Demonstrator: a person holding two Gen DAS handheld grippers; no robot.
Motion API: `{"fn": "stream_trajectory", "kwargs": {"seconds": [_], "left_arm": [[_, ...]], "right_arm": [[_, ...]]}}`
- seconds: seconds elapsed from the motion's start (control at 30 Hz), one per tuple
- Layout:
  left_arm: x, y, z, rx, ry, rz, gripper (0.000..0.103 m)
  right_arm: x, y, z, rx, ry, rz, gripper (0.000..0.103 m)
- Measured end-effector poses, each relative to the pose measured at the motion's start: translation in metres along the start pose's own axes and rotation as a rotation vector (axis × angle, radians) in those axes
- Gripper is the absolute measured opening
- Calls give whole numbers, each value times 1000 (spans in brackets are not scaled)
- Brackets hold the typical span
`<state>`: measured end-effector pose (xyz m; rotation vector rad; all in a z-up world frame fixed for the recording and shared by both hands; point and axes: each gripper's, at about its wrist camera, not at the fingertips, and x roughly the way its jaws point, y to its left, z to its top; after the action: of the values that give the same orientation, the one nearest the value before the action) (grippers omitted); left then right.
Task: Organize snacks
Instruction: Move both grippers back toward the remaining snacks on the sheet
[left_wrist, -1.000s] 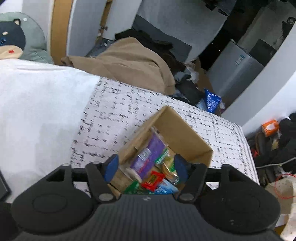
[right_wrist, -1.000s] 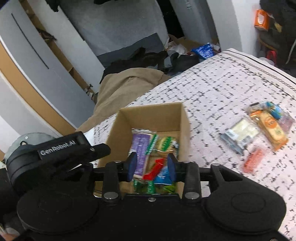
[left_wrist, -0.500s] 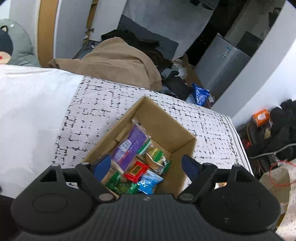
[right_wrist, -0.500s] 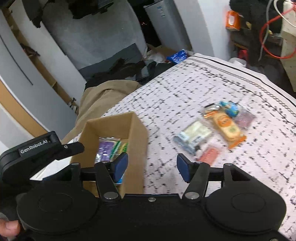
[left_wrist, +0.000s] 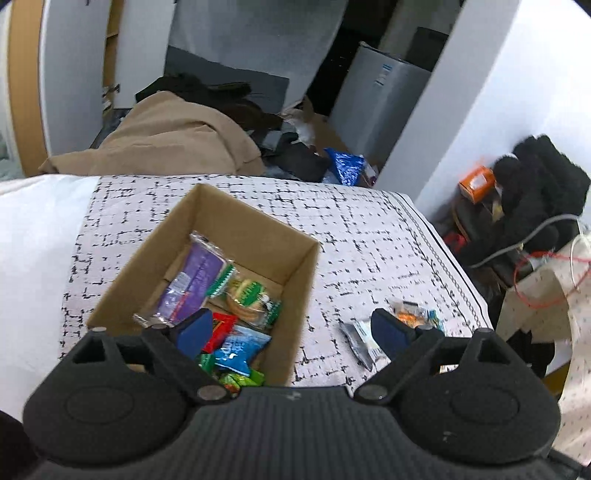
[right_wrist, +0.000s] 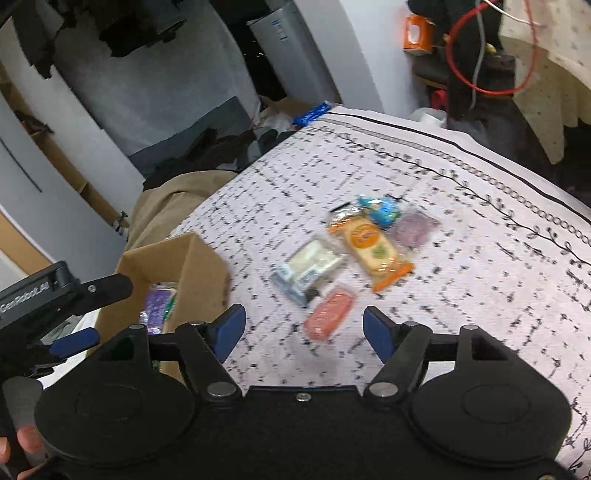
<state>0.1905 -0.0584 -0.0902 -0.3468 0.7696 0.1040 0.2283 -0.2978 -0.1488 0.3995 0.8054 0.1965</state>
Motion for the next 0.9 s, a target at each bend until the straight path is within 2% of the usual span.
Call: {"fn": "stream_trajectory", "kwargs": {"seconds": [0.27,0.43,0.73,0.9], "left_arm": [[5,-27,-12,101,0,-25,92],[13,-46,-19,143,10,-40,92],[28,-80,-33,225,10,-49,92],[40,-93,-40,247,19,-51,91]], "right_arm": [[1,-40,3,34,-11,-15,70],[7,-53,8,-20,-15,-38,70],[22,-66,11,-56,-12,15,70],[33,-79,11,-51,-12,13,70]]}}
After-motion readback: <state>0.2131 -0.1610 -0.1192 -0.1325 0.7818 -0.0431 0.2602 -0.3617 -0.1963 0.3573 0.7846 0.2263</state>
